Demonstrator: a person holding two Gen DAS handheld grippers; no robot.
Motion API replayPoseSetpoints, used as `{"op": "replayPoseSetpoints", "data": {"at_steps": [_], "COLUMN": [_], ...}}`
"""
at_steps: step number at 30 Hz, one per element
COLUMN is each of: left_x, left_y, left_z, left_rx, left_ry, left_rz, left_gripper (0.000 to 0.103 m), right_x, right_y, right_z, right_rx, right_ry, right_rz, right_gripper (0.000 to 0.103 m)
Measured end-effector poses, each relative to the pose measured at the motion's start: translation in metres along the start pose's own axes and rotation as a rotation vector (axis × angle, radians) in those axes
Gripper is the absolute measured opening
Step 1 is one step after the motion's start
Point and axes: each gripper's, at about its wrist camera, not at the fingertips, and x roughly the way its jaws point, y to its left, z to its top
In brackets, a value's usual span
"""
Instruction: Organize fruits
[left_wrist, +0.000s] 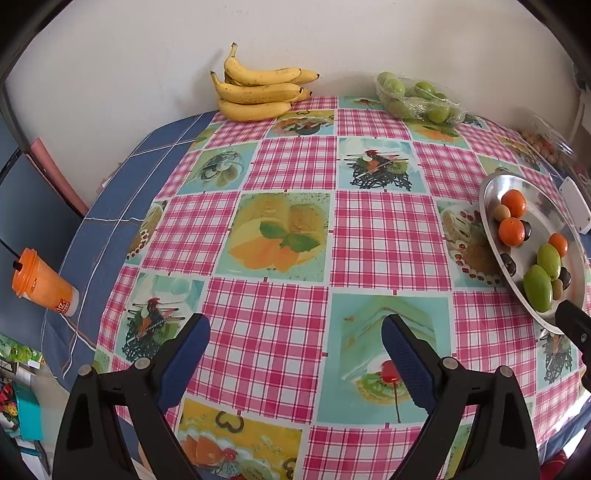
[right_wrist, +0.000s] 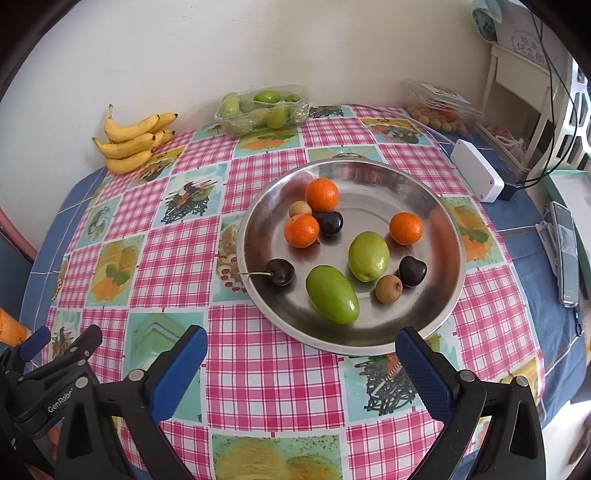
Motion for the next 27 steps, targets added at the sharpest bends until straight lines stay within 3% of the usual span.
{"op": "replayPoseSetpoints", "data": {"at_steps": [27], "left_x": [-0.0032], "left_y": [-0.0004], "left_z": [0.0018], "left_rx": [0.005], "left_ry": [-0.007], "left_rz": [0.000], "left_gripper": [0.094], "right_x": [0.0041], "right_y": [-0.0009], "right_z": [0.0019], "right_rx": [-0.008], "right_ry": [0.007], "right_rz": [-0.011], "right_gripper": [0.103]}}
